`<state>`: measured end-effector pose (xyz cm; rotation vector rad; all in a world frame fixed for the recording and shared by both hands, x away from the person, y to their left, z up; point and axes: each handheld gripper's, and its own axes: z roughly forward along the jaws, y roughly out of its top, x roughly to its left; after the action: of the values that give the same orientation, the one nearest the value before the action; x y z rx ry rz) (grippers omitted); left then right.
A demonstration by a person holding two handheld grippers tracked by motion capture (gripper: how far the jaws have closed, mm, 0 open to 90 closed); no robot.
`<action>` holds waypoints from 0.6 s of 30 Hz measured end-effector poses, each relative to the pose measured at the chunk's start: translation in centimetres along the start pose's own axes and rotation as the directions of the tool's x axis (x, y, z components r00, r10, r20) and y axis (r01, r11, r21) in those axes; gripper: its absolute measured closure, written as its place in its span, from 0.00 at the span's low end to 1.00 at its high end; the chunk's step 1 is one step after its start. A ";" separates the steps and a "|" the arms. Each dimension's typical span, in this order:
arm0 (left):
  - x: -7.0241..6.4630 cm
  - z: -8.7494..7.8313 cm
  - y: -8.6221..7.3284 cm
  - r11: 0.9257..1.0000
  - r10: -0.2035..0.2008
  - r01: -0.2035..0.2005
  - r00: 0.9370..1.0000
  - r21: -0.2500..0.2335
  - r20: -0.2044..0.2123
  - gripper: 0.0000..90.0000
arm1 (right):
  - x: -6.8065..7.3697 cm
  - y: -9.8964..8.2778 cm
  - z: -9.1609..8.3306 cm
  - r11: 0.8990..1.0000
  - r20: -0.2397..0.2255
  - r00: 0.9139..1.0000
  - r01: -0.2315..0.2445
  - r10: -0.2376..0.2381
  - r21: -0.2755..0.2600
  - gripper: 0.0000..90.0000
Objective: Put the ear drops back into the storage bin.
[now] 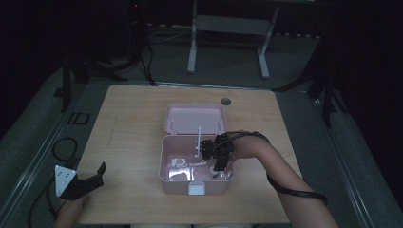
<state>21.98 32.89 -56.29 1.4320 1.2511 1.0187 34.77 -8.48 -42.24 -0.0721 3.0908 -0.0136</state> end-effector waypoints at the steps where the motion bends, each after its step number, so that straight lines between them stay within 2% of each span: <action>1: 0.0 0.0 0.0 1.000 0.000 0.000 1.000 0.000 0.000 0.00 | 0.0 0.0 0.0 1.000 0.000 1.000 0.000 0.000 0.000 0.59; 3: 0.0 0.0 0.0 1.000 0.000 0.000 1.000 0.000 -0.001 0.00 | 0.1 -0.3 -0.7 1.000 0.008 1.000 -0.001 0.001 -0.021 0.59; 4: 0.0 0.0 0.0 1.000 0.000 0.000 1.000 0.000 -0.001 0.00 | 0.2 -0.9 -1.5 0.999 0.013 1.000 -0.007 0.008 -0.048 0.57; 8: 0.0 0.0 0.0 1.000 -0.001 0.001 1.000 0.000 -0.002 0.00 | 0.2 -1.6 -2.6 0.997 0.028 0.999 -0.015 0.017 -0.079 0.55; 10: 0.0 0.0 0.0 1.000 0.001 -0.001 1.000 0.001 -0.002 0.00 | 0.3 -2.4 -3.4 0.995 0.034 0.999 -0.033 0.037 -0.099 0.49; 13: 0.0 0.0 0.0 1.000 0.001 -0.001 1.000 0.003 -0.003 0.00 | 0.4 -2.9 -3.7 0.993 0.027 0.999 -0.043 0.046 -0.109 0.46; 18: 0.0 0.0 0.0 1.000 0.001 -0.001 1.000 0.004 -0.004 0.00 | 0.3 -4.4 -4.5 0.990 0.050 0.996 -0.074 0.080 -0.118 0.36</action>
<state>22.00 32.88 -56.27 1.4352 1.2558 1.0204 34.45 -12.87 -37.68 0.0421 3.0344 0.1688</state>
